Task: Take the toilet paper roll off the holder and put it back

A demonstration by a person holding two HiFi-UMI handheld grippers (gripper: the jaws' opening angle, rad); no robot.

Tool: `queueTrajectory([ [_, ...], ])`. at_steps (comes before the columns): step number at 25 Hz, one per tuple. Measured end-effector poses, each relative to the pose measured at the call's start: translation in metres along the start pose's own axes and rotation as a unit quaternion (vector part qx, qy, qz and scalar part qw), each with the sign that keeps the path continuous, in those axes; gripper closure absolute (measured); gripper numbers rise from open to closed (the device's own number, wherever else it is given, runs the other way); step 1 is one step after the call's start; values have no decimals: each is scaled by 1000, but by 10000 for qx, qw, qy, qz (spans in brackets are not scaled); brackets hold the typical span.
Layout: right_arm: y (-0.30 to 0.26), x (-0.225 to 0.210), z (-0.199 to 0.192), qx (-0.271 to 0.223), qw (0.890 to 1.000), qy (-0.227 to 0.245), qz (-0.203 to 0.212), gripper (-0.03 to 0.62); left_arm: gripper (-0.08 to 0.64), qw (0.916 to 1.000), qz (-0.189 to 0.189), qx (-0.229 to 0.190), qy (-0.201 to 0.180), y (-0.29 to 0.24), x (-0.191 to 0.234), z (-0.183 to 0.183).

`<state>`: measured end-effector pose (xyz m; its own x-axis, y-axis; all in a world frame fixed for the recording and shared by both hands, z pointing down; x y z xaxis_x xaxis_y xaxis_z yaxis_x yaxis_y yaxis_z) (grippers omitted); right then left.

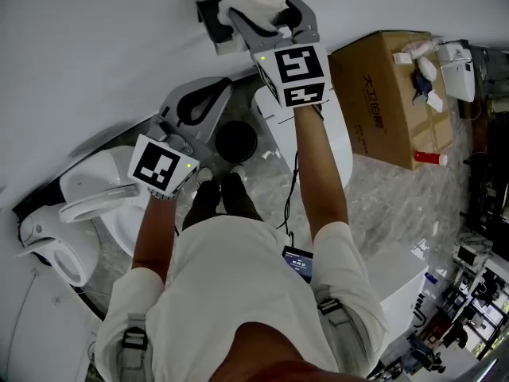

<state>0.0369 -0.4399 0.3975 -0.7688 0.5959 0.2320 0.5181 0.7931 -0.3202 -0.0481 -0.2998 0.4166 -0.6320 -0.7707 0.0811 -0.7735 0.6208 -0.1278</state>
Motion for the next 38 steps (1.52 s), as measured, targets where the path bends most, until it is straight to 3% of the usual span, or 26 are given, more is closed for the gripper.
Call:
queueTrajectory([
  [2,0,2,-1,18,10000,33,50,280,560,10000,-20,-10,-23,1,-2,2],
  [7,1,-3,-4,43,10000,15,-73,172,560,10000,50,-10,-43,4,-3,5],
  [14,34,3,10,-120,9999,-61,-95,171,560,9998,74,-46,-168,11,-13,13],
  [19,78,15,22,-447,9988,-156,-84,235,560,9995,61,-181,-256,14,-21,25],
  [25,139,33,10,-607,9975,-250,-268,328,560,9989,-16,-149,-435,21,-31,28],
  [38,250,53,-33,-448,9944,-617,-730,391,560,9980,-212,-22,-601,28,-60,33],
])
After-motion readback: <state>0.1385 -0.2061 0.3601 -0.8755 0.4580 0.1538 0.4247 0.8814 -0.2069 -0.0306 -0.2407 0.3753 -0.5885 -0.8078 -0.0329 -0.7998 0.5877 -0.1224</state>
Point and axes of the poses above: the fingertips, and each gripper's own axes: y backward along the fingers, x to its left, z out of its top, the point moved 5 cm from there along y, backward along the fingers, and after that the axes turned 8 degrees about x, right-handed, at the moved point
